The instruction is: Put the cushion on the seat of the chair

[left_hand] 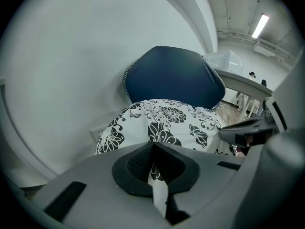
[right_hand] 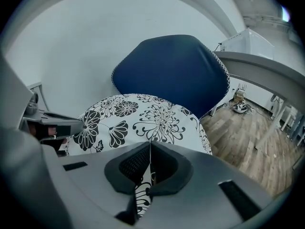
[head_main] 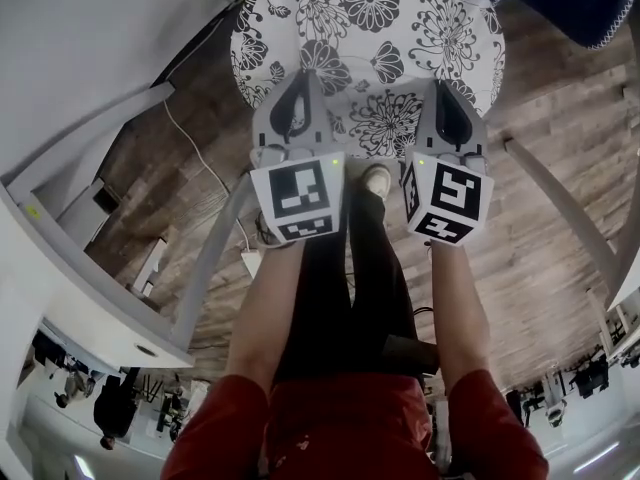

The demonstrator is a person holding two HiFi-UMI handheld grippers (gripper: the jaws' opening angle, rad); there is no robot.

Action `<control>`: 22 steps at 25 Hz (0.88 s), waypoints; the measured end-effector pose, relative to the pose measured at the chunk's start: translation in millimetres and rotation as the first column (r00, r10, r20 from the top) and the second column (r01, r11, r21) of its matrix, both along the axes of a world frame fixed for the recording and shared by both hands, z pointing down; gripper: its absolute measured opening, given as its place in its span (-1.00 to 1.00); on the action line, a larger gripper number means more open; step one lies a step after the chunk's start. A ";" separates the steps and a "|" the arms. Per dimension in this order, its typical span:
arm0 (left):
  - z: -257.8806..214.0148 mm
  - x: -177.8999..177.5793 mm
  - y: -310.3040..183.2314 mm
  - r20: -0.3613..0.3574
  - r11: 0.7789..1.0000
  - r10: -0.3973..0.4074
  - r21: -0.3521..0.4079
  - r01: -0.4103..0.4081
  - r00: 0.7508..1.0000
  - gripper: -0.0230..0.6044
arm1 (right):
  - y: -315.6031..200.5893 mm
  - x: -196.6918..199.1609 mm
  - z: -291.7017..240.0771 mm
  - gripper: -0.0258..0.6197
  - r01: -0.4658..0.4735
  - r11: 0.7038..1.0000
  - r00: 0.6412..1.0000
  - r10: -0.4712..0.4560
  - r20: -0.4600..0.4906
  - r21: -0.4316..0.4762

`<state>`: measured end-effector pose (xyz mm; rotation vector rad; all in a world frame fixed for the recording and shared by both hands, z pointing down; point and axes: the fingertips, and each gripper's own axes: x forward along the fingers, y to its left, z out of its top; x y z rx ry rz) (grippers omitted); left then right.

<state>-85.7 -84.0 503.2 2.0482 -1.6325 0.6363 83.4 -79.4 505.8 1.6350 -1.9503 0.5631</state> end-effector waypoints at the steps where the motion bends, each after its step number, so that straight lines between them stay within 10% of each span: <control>1: 1.2 0.3 -0.2 0.002 1.000 0.002 0.002 -0.002 1.000 -0.84 | -0.1 0.3 1.5 -0.83 -0.004 1.000 1.000 0.004 0.001 0.001; 22: 26.1 2.0 -2.6 -0.008 0.999 0.038 -0.010 -0.038 0.999 -0.84 | -0.9 5.1 23.4 -0.83 -0.066 0.998 0.998 0.066 -0.010 0.003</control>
